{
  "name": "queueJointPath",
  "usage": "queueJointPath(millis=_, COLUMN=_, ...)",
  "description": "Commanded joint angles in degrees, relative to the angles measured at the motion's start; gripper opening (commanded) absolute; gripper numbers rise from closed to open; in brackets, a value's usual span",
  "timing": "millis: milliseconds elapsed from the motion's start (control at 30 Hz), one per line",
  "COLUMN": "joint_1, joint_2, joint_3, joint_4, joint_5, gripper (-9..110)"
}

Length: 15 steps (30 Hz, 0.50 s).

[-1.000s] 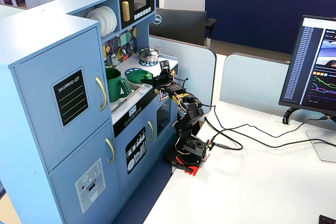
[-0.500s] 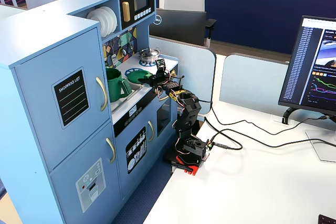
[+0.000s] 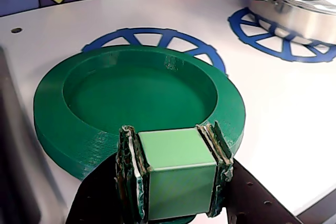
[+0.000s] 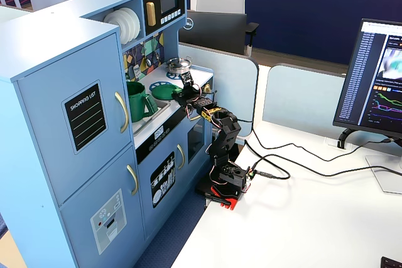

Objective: Pick up the lid from the counter and put it on the green recipient

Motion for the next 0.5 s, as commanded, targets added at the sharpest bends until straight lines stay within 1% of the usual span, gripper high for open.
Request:
queueJointPath(millis=0, joint_1=-0.8, joint_2=1.5, joint_3=-5.6, joint_4=-1.5, joint_5=1.2, gripper=0)
queueJointPath(millis=267, joint_1=-1.8, joint_2=5.0, joint_3=-13.7, joint_4=1.1, joint_5=7.2, gripper=0)
queueJointPath(millis=467, joint_1=-4.9, joint_2=8.9, joint_3=-22.8, joint_4=11.4, joint_5=9.1, gripper=0)
